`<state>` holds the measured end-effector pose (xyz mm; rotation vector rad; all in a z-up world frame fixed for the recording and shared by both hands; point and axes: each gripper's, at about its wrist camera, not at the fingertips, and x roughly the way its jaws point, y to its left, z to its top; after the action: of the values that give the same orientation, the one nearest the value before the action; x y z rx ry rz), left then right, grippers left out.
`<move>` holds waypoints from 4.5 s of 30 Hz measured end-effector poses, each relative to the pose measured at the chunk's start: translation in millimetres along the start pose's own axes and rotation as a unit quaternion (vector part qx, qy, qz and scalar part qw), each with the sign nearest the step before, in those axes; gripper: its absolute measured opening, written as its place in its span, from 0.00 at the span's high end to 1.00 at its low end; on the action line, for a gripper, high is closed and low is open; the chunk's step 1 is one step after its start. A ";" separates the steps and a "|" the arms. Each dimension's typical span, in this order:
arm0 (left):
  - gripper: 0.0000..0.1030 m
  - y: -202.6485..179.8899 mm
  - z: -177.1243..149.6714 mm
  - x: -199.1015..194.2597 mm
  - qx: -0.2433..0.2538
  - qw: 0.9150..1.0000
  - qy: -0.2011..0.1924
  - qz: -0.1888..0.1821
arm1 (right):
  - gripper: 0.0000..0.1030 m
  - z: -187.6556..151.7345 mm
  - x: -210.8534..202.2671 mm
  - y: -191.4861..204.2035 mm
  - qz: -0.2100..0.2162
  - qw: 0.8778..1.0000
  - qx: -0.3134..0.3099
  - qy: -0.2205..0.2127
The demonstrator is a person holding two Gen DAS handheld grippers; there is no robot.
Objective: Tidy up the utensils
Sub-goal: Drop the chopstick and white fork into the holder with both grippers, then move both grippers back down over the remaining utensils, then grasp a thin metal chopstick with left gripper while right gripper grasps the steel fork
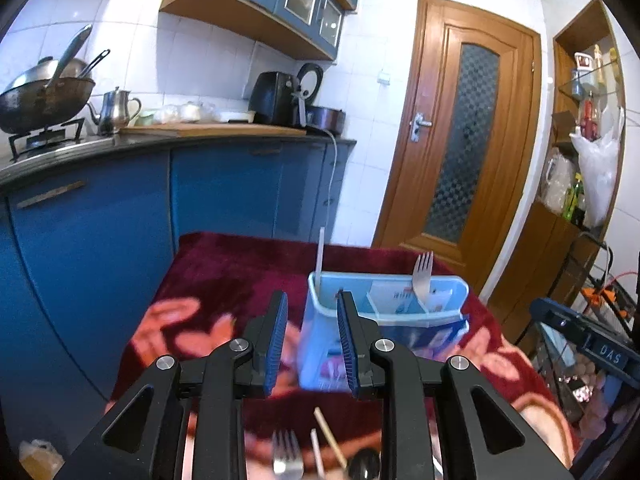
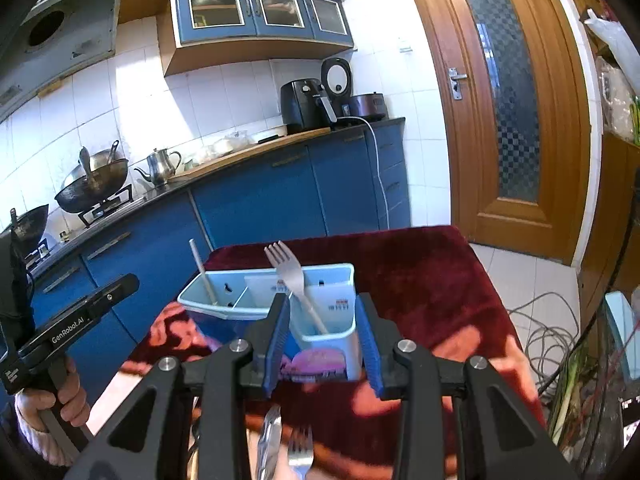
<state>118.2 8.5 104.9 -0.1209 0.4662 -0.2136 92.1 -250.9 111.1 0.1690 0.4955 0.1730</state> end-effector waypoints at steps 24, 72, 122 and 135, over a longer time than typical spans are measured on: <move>0.75 20.6 -72.4 -8.2 -0.010 0.986 0.167 0.013 | 0.64 -75.4 -17.6 4.7 -0.015 0.992 -0.006 0.122; 0.89 -4.2 -90.7 71.6 0.076 0.912 0.404 -0.014 | 0.78 -90.1 82.1 38.2 -0.021 0.899 -0.119 0.421; 0.98 1.4 -57.4 -44.9 -0.002 0.998 -0.010 -0.054 | 0.95 -90.8 -48.4 8.4 0.045 0.998 0.014 -0.052; 0.98 -18.9 3.4 -14.7 0.011 0.994 -0.094 -0.062 | 0.95 -55.0 -39.4 16.4 0.041 0.996 -0.026 -0.073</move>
<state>103.6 -6.3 117.4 -0.1477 0.2689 -0.3257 29.3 -236.6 84.8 0.1508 0.3379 0.2524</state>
